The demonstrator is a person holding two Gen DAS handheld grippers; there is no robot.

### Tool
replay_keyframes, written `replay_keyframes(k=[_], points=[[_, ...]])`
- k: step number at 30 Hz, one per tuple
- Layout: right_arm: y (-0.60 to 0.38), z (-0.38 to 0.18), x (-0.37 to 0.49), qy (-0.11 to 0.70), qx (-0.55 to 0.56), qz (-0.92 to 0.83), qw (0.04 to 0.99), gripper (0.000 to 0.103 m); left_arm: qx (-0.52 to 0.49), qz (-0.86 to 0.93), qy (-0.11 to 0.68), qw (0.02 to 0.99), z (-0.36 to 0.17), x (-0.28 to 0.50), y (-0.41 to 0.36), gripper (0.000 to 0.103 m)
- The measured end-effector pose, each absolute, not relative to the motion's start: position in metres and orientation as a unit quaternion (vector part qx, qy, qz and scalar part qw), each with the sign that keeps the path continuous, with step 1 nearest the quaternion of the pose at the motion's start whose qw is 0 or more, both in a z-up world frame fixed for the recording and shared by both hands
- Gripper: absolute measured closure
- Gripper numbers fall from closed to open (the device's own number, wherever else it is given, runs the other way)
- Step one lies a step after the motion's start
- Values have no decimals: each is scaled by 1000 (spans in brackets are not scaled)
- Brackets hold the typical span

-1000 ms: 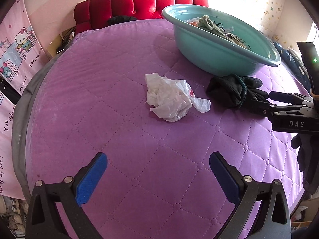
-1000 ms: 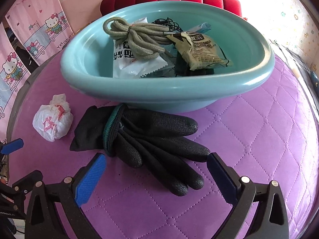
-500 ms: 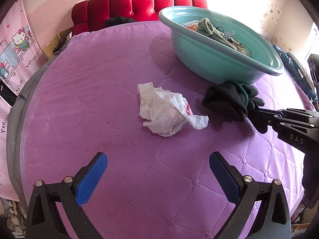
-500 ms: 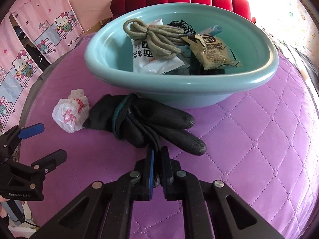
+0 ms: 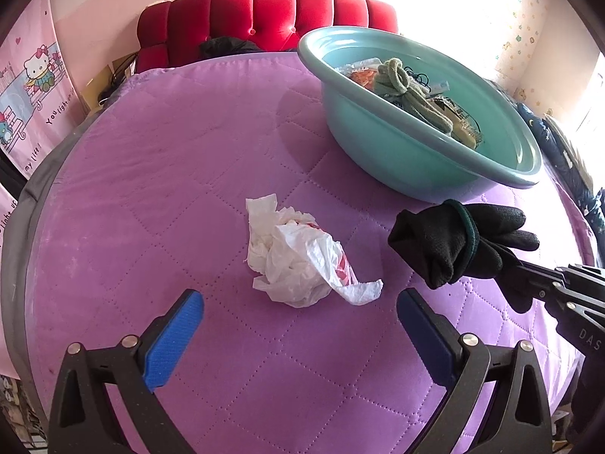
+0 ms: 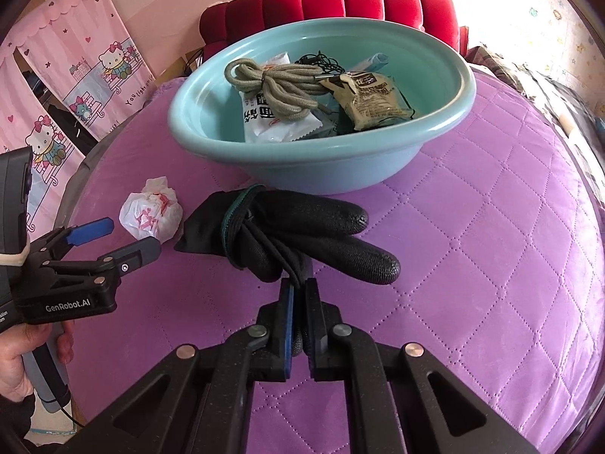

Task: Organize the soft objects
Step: 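Grasp the black gloves with the right gripper while the left gripper reaches the white tissue, then close the left gripper on the white crumpled tissue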

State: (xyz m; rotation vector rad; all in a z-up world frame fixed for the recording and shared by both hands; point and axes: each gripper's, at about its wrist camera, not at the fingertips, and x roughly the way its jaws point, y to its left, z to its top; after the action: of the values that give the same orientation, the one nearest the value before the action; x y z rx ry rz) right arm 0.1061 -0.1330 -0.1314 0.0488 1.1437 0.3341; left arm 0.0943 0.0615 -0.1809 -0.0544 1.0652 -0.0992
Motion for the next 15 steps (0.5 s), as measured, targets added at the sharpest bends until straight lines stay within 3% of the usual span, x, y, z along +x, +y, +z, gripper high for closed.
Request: replay_keyframes(k=[3,6,8,9,11,13,15], points=[[-138,-130,103,536,31,153,829,99,-27,-50,508,859,-182,99,61,0],[-138,-129,100,535,31,152,831,99,-26,-51,508,860,-181,100,60,10],[-136,-130,99,534,32,152,831,99,-20,-49,509,859,-181,101,57,34],[-139,-128,98,534,32,152,831,99,-19,-48,510,859,-181,101,57,41],[-139,-127,96,533,30,152,832,99,-17,-50,511,858,-181,100,56,68],[-144,-122,92,531,27,153,833,99,-20,-58,508,859,-180,96,56,84],[-142,-121,91,530,23,154,834,99,-16,-63,504,861,-178,93,54,90]])
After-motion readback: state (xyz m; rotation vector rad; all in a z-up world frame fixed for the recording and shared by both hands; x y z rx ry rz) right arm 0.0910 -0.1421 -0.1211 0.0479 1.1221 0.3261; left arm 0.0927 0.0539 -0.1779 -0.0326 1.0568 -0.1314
